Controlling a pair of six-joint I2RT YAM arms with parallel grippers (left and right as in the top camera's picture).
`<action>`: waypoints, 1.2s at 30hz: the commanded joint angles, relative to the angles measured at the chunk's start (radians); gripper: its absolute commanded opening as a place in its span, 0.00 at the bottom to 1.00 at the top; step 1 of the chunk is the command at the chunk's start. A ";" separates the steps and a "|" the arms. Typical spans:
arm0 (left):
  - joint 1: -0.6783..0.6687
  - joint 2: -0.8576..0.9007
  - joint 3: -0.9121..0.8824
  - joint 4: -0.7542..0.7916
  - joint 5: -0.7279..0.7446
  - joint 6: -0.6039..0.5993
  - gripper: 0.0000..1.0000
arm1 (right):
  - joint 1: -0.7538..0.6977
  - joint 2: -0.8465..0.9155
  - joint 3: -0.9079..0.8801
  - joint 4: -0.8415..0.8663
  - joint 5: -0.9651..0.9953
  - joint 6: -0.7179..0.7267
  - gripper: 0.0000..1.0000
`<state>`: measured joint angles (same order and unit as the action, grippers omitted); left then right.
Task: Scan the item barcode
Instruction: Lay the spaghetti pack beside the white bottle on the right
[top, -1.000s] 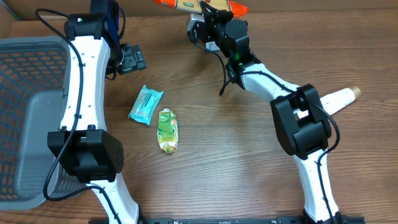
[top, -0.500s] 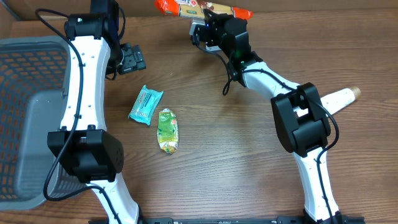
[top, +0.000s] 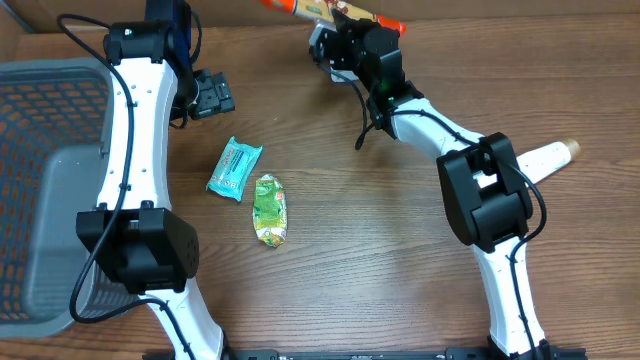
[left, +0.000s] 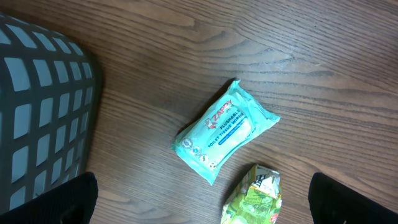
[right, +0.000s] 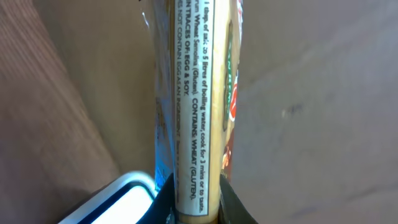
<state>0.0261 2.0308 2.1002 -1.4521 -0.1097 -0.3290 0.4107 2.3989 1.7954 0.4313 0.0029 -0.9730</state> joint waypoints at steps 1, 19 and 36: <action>0.000 0.010 -0.003 -0.002 -0.009 0.019 1.00 | -0.028 -0.223 0.066 -0.044 0.048 0.207 0.04; 0.000 0.010 -0.003 -0.002 -0.009 0.019 1.00 | -0.569 -0.614 0.010 -1.271 -0.263 1.535 0.04; 0.000 0.010 -0.003 -0.002 -0.009 0.019 0.99 | -0.735 -0.584 -0.407 -1.144 -0.251 1.579 0.57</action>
<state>0.0261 2.0308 2.1002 -1.4517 -0.1097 -0.3290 -0.3206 1.8633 1.3853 -0.6964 -0.2474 0.5999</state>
